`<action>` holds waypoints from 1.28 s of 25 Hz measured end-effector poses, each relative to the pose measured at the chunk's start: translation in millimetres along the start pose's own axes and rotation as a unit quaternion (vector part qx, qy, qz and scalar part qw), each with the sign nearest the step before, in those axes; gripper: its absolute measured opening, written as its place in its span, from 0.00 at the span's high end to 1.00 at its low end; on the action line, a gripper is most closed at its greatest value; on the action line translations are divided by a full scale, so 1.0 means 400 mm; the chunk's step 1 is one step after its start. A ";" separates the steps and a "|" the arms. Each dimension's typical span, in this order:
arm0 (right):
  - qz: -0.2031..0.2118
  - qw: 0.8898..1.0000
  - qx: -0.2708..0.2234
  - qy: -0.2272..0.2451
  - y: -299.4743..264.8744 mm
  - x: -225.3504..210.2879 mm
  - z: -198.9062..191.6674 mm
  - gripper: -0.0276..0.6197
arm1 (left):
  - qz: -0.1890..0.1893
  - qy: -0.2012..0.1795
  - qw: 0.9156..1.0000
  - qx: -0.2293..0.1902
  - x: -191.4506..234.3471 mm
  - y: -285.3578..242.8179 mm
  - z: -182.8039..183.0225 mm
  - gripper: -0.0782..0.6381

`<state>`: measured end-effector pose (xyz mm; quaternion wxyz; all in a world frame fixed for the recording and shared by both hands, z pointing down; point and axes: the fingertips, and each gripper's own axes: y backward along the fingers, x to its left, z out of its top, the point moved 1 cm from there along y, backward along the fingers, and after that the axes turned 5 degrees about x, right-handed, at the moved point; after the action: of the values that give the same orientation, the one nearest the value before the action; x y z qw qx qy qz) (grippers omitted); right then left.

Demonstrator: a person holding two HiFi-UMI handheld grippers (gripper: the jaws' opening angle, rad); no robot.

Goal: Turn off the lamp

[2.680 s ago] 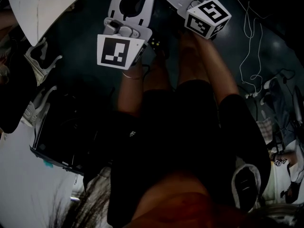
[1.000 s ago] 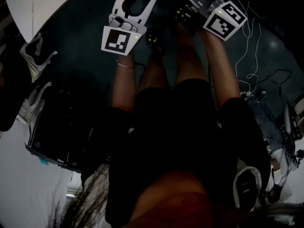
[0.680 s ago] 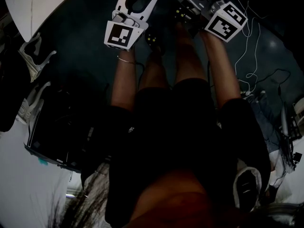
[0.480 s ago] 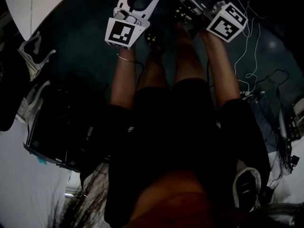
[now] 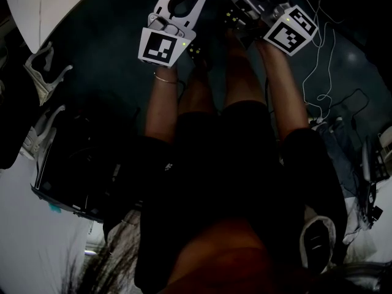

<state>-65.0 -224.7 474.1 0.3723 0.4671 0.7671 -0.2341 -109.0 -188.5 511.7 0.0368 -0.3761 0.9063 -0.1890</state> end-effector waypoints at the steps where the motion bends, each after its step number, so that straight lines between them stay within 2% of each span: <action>1: -0.005 1.000 0.000 0.003 0.000 -0.002 -0.001 0.86 | 0.002 -0.011 1.000 0.008 0.000 -0.001 -0.006 0.86; 3: -0.013 1.000 0.000 0.015 0.004 -0.005 -0.001 0.86 | 0.003 -0.024 1.000 0.019 -0.003 -0.004 -0.013 0.86; 6: -0.016 0.999 -0.010 0.030 0.011 -0.005 0.008 0.86 | 0.001 0.001 1.000 0.014 -0.009 -0.007 -0.005 0.86; 9: -0.009 0.999 -0.018 0.035 0.013 0.002 0.013 0.86 | 0.003 0.006 1.000 0.016 -0.009 -0.007 -0.009 0.86; 14: -0.012 0.998 0.009 0.057 0.005 0.001 -0.002 0.85 | -0.002 0.011 1.000 0.015 -0.012 -0.009 -0.003 0.86; 32: -0.001 0.999 0.005 0.034 0.005 -0.001 -0.006 0.84 | -0.017 0.007 1.000 0.010 -0.025 -0.015 0.010 0.86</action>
<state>-63.9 -222.5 475.8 0.3433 0.4763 0.7784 -0.2222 -96.9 -186.8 509.3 0.0312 -0.3900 0.8980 -0.2015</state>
